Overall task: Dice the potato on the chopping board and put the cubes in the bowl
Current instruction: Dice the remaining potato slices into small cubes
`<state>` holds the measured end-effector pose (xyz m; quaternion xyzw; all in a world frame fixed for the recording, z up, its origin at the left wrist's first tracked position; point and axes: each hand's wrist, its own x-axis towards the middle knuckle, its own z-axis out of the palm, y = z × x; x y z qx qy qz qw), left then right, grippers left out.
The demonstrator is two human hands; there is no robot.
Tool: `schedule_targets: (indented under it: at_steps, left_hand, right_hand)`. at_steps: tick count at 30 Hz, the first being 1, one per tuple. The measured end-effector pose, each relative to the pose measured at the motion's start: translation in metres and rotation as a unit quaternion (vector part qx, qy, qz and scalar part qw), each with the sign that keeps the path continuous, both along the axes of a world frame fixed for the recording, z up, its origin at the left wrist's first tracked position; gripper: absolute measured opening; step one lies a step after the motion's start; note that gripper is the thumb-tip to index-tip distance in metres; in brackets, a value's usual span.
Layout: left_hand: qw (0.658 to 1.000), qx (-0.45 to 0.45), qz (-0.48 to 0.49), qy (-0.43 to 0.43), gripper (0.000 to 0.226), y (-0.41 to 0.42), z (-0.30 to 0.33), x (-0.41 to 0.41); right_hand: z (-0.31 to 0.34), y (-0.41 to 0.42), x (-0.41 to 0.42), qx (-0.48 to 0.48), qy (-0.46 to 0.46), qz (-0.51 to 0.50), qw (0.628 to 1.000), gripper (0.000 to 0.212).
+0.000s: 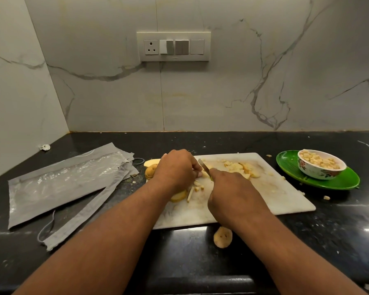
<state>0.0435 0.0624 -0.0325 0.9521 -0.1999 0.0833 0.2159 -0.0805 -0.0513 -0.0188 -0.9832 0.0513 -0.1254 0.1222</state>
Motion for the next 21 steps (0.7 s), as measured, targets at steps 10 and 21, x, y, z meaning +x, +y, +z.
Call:
schedule_targets:
  at_steps: [10, 21]
  left_hand:
    - [0.999, -0.034, 0.011, 0.006, 0.004, 0.000, -0.001, 0.004]
    - [0.996, -0.086, -0.011, 0.021, 0.026, 0.012, 0.004, 0.002]
  right_hand:
    - [-0.010, -0.003, -0.007, 0.020, 0.050, 0.021, 0.998, 0.067]
    - [0.007, -0.006, -0.025, 0.025, 0.014, -0.003, 1.000, 0.061]
